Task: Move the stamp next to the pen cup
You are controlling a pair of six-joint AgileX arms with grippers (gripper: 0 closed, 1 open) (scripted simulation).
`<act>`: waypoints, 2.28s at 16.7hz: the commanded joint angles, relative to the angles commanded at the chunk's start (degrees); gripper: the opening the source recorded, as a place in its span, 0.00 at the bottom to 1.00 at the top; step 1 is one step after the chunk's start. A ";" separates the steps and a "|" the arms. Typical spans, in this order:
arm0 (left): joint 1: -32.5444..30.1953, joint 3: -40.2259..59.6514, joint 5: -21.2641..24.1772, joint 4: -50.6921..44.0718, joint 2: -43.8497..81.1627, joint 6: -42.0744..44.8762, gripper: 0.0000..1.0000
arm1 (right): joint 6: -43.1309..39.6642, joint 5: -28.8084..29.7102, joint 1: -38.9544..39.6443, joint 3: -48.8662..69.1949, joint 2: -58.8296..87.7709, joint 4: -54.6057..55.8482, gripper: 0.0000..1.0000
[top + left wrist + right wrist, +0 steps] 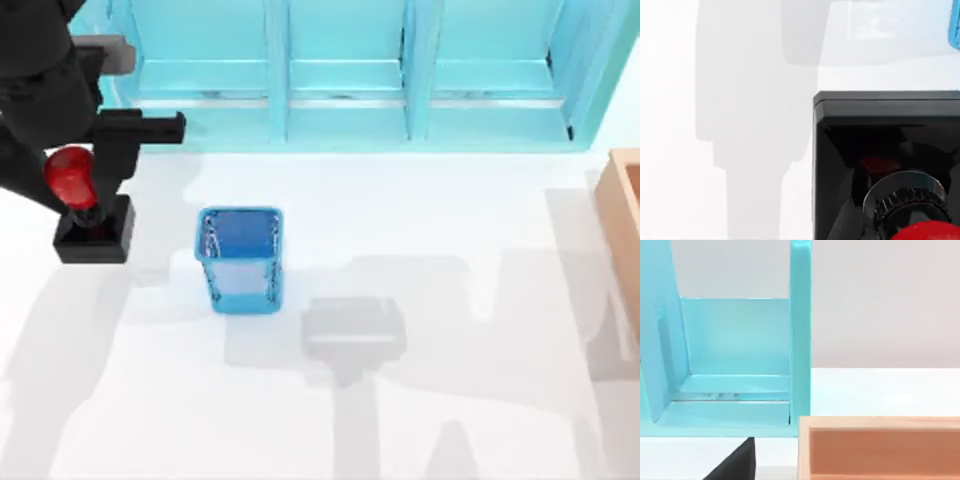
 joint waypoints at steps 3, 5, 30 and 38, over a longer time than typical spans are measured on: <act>-0.15 0.16 0.00 -0.16 -0.07 -0.15 0.00 | 0.00 0.00 0.00 0.00 0.00 0.00 1.00; 0.04 -0.06 0.05 0.19 0.35 -0.08 0.00 | 0.00 0.00 0.00 0.00 0.00 0.00 1.00; -1.21 -4.96 0.08 12.85 7.85 -1.25 0.38 | 0.00 0.00 0.00 0.00 0.00 0.00 1.00; -1.21 -4.96 0.08 12.85 7.85 -1.25 0.98 | 0.00 0.00 0.00 0.00 0.00 0.00 1.00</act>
